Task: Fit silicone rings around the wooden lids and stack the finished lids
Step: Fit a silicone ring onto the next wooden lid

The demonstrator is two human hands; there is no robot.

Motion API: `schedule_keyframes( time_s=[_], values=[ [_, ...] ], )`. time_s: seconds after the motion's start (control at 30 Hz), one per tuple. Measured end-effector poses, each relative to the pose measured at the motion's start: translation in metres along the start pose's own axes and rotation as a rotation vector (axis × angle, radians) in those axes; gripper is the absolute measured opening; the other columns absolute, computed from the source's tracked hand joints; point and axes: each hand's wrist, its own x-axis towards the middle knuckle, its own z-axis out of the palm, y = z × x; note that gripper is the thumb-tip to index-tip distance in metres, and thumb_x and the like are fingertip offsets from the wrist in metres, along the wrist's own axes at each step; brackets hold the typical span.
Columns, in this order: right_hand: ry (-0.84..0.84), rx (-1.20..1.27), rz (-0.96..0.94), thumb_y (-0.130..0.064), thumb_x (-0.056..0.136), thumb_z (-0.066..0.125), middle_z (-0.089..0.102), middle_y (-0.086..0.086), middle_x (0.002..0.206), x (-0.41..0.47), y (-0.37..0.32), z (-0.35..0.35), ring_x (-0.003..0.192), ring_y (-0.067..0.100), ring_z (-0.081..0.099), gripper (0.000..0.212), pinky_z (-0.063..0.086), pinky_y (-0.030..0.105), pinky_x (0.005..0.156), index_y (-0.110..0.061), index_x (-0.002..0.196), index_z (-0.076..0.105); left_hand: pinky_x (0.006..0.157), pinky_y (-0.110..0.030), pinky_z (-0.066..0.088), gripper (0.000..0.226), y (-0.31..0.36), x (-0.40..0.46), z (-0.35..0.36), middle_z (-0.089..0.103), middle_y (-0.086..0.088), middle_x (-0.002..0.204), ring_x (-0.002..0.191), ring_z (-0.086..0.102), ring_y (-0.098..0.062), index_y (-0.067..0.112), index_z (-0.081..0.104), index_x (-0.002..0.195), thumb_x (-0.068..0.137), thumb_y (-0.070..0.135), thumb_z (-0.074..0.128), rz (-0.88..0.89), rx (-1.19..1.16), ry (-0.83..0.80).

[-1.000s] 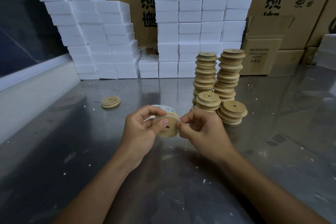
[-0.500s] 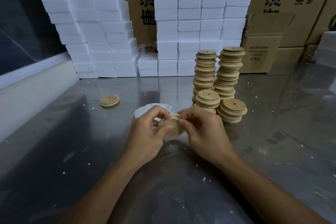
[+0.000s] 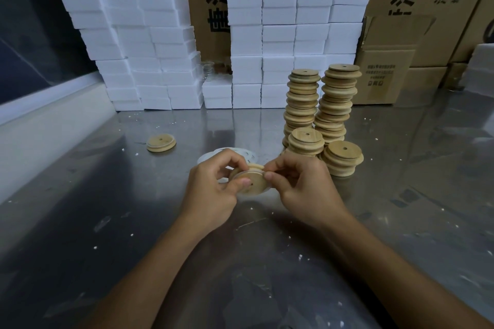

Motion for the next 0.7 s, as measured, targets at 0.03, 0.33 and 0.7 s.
schedule_keyframes(
  time_s=[0.03,0.33,0.7],
  values=[
    [-0.021,0.005,0.0,-0.008,0.087,0.072,0.073,-0.007,0.079,-0.0004,0.0,0.0001,0.075,0.006,0.07,0.009,0.059,0.031,0.072,-0.017,0.086,0.073,0.071,-0.024,0.055,0.037,-0.0004,-0.0002,0.0002,0.067,0.011,0.086,0.079,0.067,-0.013,0.03,0.062,0.08,0.073,-0.002,0.077,-0.021,-0.029,0.007],
    [-0.037,0.223,0.101,-0.004,0.09,0.069,0.073,0.012,0.079,0.0007,0.0016,-0.0028,0.079,0.034,0.072,0.007,0.058,0.057,0.078,-0.009,0.086,0.07,0.063,-0.023,0.054,0.03,0.0001,0.0006,-0.0007,0.07,0.004,0.084,0.076,0.071,-0.016,0.019,0.062,0.078,0.076,-0.008,0.075,-0.154,-0.325,0.042],
    [-0.001,0.064,-0.05,-0.005,0.089,0.068,0.067,-0.012,0.073,-0.0028,-0.001,0.0034,0.069,0.005,0.063,0.012,0.05,0.02,0.064,-0.015,0.083,0.068,0.065,-0.02,0.054,0.031,0.0033,-0.0003,0.0018,0.069,-0.005,0.089,0.078,0.07,-0.019,0.028,0.065,0.075,0.08,-0.001,0.074,-0.104,-0.208,0.024]
  ],
)
